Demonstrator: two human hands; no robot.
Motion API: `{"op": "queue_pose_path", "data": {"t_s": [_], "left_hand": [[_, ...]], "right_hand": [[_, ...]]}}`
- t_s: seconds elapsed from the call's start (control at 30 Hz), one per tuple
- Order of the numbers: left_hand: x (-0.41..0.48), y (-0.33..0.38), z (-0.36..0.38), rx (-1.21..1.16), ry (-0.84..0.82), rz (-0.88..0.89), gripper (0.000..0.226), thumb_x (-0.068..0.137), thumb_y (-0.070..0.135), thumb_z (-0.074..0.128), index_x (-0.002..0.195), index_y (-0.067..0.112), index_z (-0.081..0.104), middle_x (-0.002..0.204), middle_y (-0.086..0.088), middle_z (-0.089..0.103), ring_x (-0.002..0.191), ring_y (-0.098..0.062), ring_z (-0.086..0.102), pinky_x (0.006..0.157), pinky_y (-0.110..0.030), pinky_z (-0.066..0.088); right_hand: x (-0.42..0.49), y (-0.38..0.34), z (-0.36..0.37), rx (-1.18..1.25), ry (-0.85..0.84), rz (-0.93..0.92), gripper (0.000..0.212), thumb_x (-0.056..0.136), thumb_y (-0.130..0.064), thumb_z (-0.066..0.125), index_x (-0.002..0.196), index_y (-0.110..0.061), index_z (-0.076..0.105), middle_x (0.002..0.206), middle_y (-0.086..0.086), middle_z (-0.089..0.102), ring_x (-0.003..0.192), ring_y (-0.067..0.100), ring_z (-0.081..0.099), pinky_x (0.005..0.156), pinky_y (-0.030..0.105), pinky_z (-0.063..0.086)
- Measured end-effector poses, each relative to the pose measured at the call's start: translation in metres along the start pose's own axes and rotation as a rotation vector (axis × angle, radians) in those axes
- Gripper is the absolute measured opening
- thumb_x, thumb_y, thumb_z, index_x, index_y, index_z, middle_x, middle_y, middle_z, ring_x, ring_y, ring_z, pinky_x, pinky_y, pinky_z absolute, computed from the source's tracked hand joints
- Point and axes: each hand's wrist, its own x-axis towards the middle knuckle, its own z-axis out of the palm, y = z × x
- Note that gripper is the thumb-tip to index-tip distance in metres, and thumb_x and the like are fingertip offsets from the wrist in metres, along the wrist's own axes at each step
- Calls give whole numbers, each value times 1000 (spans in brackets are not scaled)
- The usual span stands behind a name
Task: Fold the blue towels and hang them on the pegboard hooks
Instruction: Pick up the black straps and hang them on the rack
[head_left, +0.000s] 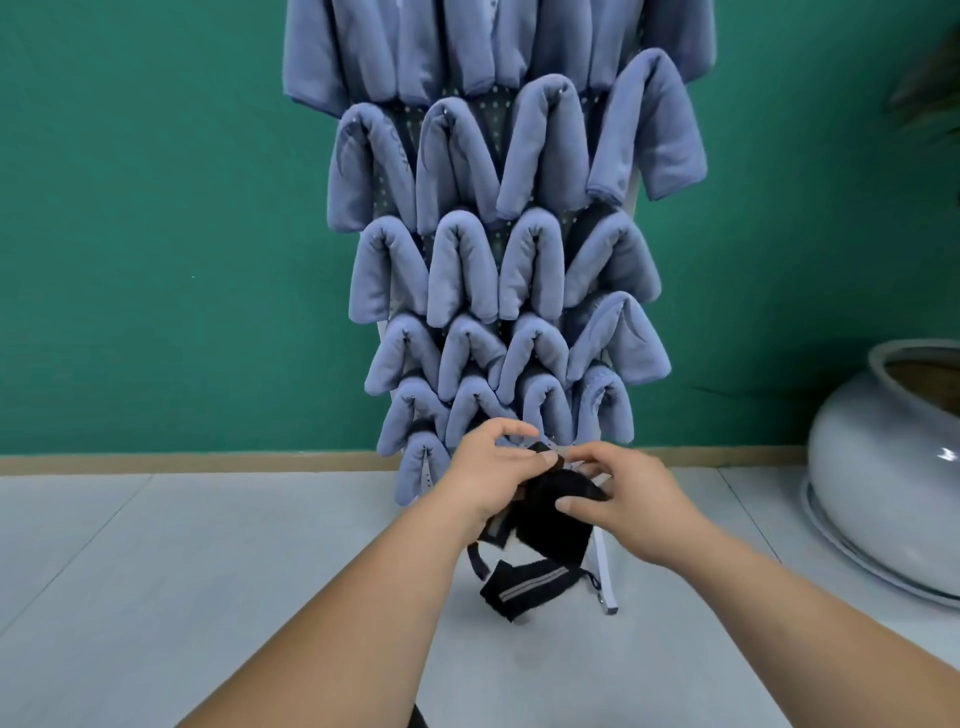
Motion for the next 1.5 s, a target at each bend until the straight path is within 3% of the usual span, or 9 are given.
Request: {"op": "queue_pose_path", "data": {"t_s": [0.1, 0.3, 0.5, 0.63, 0.8, 0.93, 1.1, 1.33, 1.5], "left_hand": [[-3, -2, 1, 14, -63, 22, 52, 78, 36, 90, 123, 37, 66, 102, -3, 80, 103, -24, 76, 105, -50, 56], [0, -11, 1, 140, -265, 21, 59, 89, 20, 84, 136, 42, 56, 92, 5, 76, 90, -14, 70, 101, -47, 54], [21, -14, 9, 3, -113, 7, 33, 93, 20, 80, 117, 39, 68, 98, -8, 80, 88, -22, 73, 92, -40, 58], [32, -13, 11, -157, -56, -85, 19, 94, 11, 77, 113, 15, 74, 93, -8, 79, 78, -15, 74, 70, -26, 60], [45, -12, 18, -186, -44, -125, 14, 101, 8, 66, 108, 10, 77, 95, -5, 79, 77, -11, 75, 68, -21, 58], [56, -11, 12, -17, -43, -20, 31, 103, 11, 54, 105, 25, 81, 103, -2, 79, 93, -17, 72, 87, -31, 59], [55, -15, 18, 2, -186, 19, 26, 100, 41, 69, 124, 29, 69, 119, 8, 77, 117, -8, 69, 111, -34, 49], [57, -24, 19, -20, -268, 14, 24, 101, 18, 70, 124, 12, 67, 110, -7, 80, 107, -23, 76, 103, -43, 58], [55, -21, 11, -12, -133, 71, 19, 99, 18, 73, 118, 12, 70, 105, -6, 81, 99, -22, 78, 90, -35, 62]], "right_hand": [[6, 7, -4, 119, 110, 49, 27, 80, -27, 92, 99, -35, 76, 90, -14, 76, 80, -2, 68, 72, 12, 49], [17, 20, -19, 628, 146, 247, 24, 86, -12, 87, 108, -11, 76, 89, 14, 79, 74, 21, 76, 63, 28, 61], [31, 42, -21, 148, 49, 126, 36, 81, -55, 85, 114, -47, 72, 121, -24, 67, 105, 0, 68, 91, 29, 56], [31, 38, -13, 29, -117, -58, 53, 74, -53, 91, 122, -46, 69, 120, -27, 69, 115, -5, 62, 96, 19, 49], [43, 44, -3, 191, -23, 20, 34, 80, -17, 91, 105, -34, 75, 95, -11, 79, 87, 8, 74, 86, 30, 61], [50, 50, -13, 436, -27, 129, 15, 93, -18, 81, 107, -20, 75, 92, 3, 81, 90, 21, 78, 90, 40, 63], [55, 49, -19, 638, -7, 208, 17, 97, -22, 75, 110, -12, 72, 91, 14, 81, 76, 21, 73, 77, 38, 60], [59, 46, -12, 656, 45, 184, 20, 91, -22, 82, 107, -13, 72, 96, 17, 79, 77, 18, 73, 72, 29, 59], [55, 47, -13, 658, -139, 159, 27, 92, -15, 81, 118, -16, 73, 102, 10, 80, 100, 27, 78, 90, 38, 64]]}}
